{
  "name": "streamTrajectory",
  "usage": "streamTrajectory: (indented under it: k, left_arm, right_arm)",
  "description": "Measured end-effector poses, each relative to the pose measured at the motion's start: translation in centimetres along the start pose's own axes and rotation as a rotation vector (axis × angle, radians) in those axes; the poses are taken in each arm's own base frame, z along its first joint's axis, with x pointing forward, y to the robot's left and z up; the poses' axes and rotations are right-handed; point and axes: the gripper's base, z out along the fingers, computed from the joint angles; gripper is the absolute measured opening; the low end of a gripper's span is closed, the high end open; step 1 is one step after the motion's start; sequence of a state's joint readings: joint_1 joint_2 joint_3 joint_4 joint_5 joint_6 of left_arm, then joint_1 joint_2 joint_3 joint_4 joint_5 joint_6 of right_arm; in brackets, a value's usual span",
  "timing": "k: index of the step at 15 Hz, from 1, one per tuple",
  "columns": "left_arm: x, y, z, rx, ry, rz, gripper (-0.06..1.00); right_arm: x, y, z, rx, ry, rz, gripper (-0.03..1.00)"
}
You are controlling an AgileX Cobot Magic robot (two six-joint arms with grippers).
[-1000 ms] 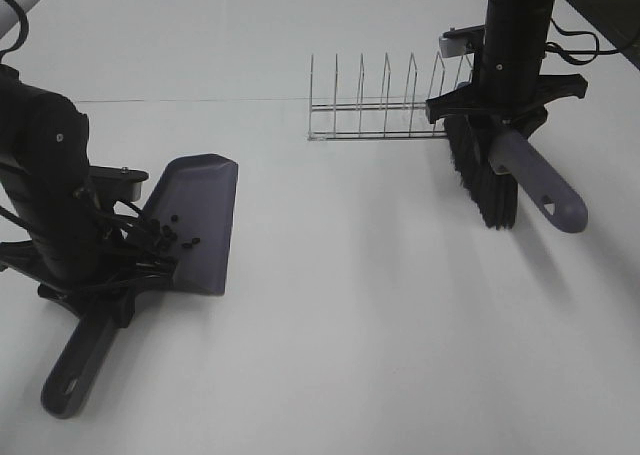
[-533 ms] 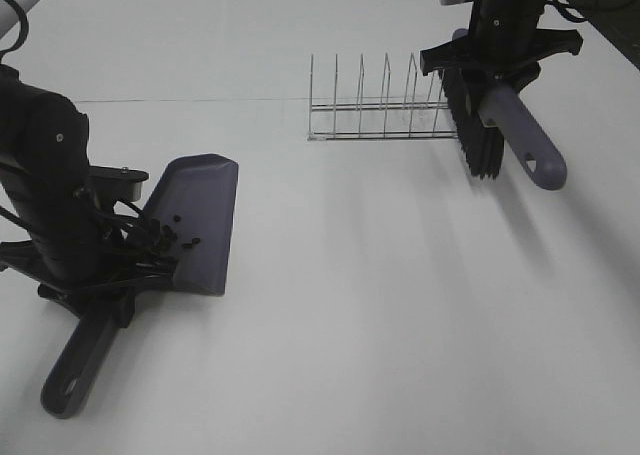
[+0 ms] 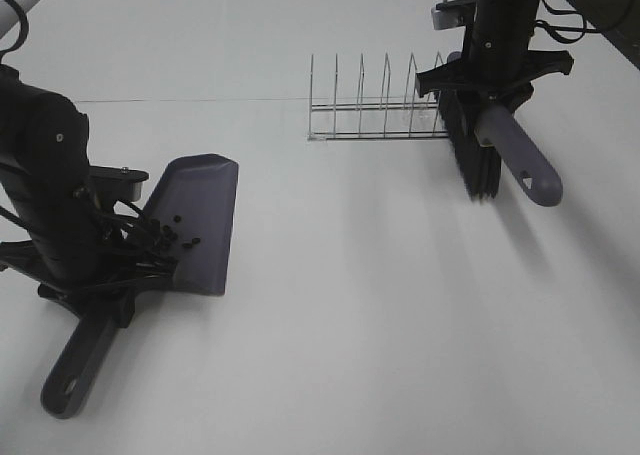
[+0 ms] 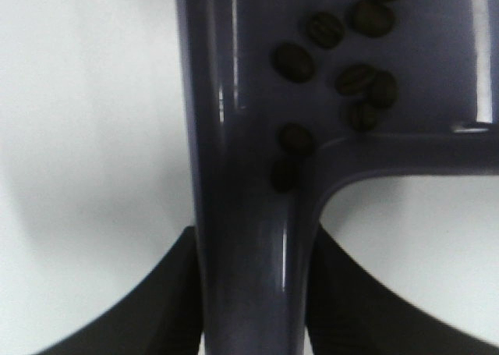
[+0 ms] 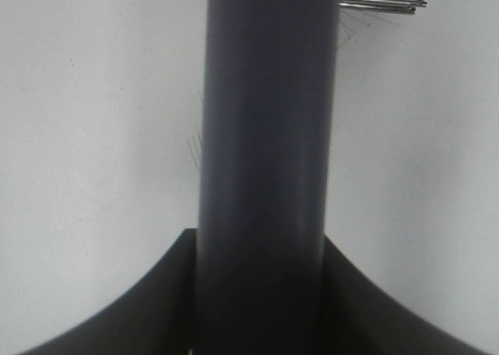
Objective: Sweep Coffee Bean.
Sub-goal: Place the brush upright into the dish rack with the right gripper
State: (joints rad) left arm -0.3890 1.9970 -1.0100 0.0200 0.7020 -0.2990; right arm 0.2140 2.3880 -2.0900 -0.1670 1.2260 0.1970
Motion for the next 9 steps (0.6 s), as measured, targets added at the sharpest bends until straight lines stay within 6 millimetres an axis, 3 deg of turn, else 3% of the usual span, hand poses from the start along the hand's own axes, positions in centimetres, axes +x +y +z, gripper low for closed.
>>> streamTrajectory:
  k: [5, 9]
  left_arm:
    - [0.0, 0.0, 0.0, 0.0, 0.0, 0.0, 0.35]
    - [0.0, 0.0, 0.0, 0.0, 0.0, 0.0, 0.35]
  right_arm:
    - [-1.0, 0.3, 1.5, 0.003, -0.01, -0.001, 0.31]
    - [-1.9, 0.3, 0.8, 0.006, -0.057, 0.006, 0.31]
